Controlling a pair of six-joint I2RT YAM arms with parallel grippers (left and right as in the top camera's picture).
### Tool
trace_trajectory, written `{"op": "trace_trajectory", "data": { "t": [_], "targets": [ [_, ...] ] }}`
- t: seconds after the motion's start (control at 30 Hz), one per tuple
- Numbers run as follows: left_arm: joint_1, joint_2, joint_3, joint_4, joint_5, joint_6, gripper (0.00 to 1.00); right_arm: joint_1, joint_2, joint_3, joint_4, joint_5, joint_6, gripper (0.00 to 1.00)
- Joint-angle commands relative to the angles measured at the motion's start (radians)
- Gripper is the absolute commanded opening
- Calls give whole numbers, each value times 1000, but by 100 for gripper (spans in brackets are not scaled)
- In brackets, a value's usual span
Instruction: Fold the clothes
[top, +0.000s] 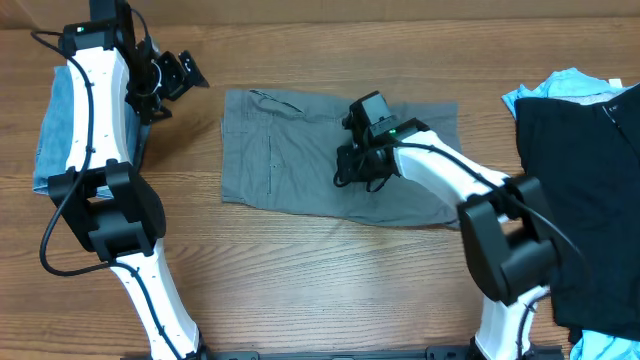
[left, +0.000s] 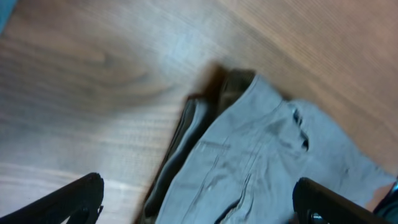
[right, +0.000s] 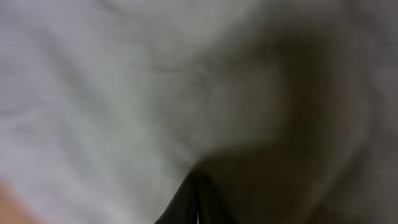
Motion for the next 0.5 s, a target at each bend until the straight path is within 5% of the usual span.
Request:
{"op": "trace_trajectory", "data": {
  "t": [0.0, 0.27, 0.47],
  "targets": [
    [-28, -24, 7, -79, -76, 27, 100, 10, 85, 2, 17, 10, 4, 4],
    [-56, -22, -103, -106, -122, 50, 100, 2, -9, 170, -84, -66, -26, 4],
    [-61, -22, -291, -25, -122, 60, 100, 2, 6, 213, -65, 69, -26, 4]
  ]
}}
